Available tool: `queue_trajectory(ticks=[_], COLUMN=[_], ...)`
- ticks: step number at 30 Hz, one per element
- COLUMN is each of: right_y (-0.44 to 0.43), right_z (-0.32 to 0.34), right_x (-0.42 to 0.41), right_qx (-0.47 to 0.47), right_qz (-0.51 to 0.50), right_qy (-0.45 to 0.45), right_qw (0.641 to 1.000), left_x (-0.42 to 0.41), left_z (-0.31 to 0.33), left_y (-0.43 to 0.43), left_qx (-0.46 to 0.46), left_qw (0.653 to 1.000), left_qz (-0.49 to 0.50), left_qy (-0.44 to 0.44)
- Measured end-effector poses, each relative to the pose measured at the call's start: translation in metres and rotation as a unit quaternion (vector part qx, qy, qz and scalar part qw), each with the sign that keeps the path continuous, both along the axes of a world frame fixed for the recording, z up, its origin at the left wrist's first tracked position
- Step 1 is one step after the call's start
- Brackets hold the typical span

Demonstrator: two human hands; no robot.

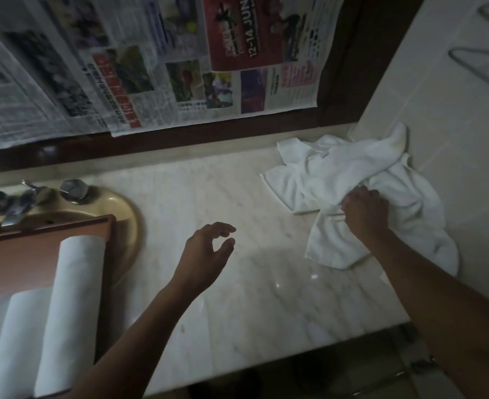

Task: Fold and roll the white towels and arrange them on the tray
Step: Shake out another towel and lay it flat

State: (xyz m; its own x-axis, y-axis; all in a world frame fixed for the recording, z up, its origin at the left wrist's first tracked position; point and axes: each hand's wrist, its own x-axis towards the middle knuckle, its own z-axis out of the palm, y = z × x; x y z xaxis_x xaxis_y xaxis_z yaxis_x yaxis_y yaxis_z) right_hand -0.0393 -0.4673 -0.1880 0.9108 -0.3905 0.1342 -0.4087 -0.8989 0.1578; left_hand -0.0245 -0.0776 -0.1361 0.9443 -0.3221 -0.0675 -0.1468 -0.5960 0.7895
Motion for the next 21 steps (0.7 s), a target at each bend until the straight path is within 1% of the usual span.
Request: queue_trajectory(ticks=[2,4,6,7,8,9,12,15,18,19,21], right_y=[0.005,0.013,0.026,0.035,0.045,0.056,0.090,0.129,0.166,0.176,0.185], right_z=[0.015,0.032,0.053,0.066,0.080,0.093,0.130,0.163,0.188,0.195,0.202], right_x=[0.005,0.009,0.009,0.006,0.003,0.000,-0.014,-0.032,-0.050,-0.055,-0.060], right_qx=[0.021,0.075,0.180,0.241,0.296,0.337,0.409,0.496,0.545,0.557,0.577], right_qz=[-0.001,0.002,0.025,0.037,0.047,0.062,0.121,0.199,0.276,0.289,0.300], right_qy=[-0.022,-0.087,-0.169,-0.192,-0.196,-0.195,-0.175,-0.105,-0.033,-0.027,-0.041], right_qw=[1.000,0.993,0.969,0.951,0.934,0.919,0.887,0.839,0.791,0.778,0.759], left_x=[-0.001,-0.002,-0.001,-0.001,0.000,0.003,0.000,-0.004,-0.006,-0.011,-0.023], left_z=[0.000,0.001,0.005,0.009,0.011,0.014,0.030,0.051,0.066,0.070,0.076], left_y=[0.000,-0.001,-0.004,-0.006,-0.009,-0.013,-0.029,-0.044,-0.055,-0.055,-0.047], left_qx=[0.001,-0.003,-0.005,-0.003,-0.008,-0.014,-0.024,-0.049,-0.059,-0.050,-0.047], left_qw=[1.000,1.000,1.000,1.000,1.000,1.000,0.999,0.997,0.989,0.988,0.990], left_qz=[0.004,0.002,-0.001,-0.002,-0.004,-0.009,-0.031,-0.048,-0.119,-0.131,-0.117], left_qy=[0.001,0.003,0.004,0.004,0.001,-0.001,-0.030,-0.047,-0.061,-0.066,-0.066])
